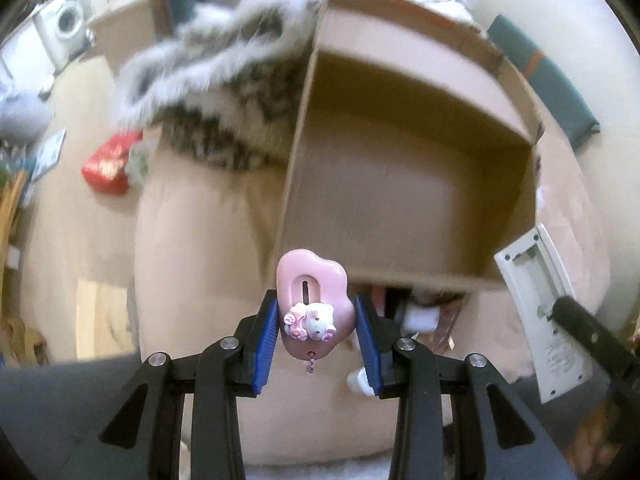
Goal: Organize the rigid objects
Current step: 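Lift the pink case with the left tool while the right tool carries the charger into the box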
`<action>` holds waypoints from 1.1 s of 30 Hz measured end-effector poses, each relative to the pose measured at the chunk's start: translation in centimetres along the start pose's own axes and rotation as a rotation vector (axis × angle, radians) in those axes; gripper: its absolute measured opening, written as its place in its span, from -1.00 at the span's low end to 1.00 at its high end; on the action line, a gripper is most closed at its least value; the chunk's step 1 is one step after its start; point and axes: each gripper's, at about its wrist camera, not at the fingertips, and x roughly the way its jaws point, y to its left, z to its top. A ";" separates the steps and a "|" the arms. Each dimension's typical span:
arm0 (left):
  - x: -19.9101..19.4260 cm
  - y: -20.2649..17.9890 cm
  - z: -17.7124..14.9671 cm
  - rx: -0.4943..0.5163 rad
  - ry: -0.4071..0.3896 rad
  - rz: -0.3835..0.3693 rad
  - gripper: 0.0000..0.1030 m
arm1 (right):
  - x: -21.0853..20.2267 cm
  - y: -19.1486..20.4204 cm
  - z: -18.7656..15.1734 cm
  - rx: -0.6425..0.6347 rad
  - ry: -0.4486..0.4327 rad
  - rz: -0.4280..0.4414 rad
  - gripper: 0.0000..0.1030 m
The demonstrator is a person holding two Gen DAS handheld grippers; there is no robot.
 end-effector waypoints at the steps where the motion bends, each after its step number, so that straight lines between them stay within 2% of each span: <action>1: -0.4 -0.3 0.7 0.010 -0.012 0.002 -0.35 | -0.1 0.1 0.9 -0.001 -0.011 -0.002 -0.57; 8: 0.2 -3.1 5.0 0.095 -0.069 0.019 -0.35 | 1.4 -0.4 6.3 -0.018 -0.060 -0.045 -0.57; 15: 5.6 -4.8 7.4 0.156 -0.048 0.030 -0.35 | 6.3 -2.9 9.7 0.001 -0.025 -0.095 -0.57; 19: 8.4 -4.6 7.4 0.148 -0.024 -0.012 -0.34 | 8.8 -4.2 9.6 0.034 0.009 -0.089 -0.57; 23: 9.7 -4.8 7.2 0.166 -0.021 -0.021 -0.34 | 10.4 -5.2 9.1 0.075 0.036 -0.065 -0.57; 29: 11.1 -4.9 7.0 0.169 -0.012 0.010 -0.34 | 12.1 -5.9 9.1 0.109 0.076 -0.043 -0.57; 33: 11.9 -4.9 6.7 0.175 0.007 0.030 -0.34 | 13.5 -5.9 8.7 0.109 0.120 -0.075 -0.57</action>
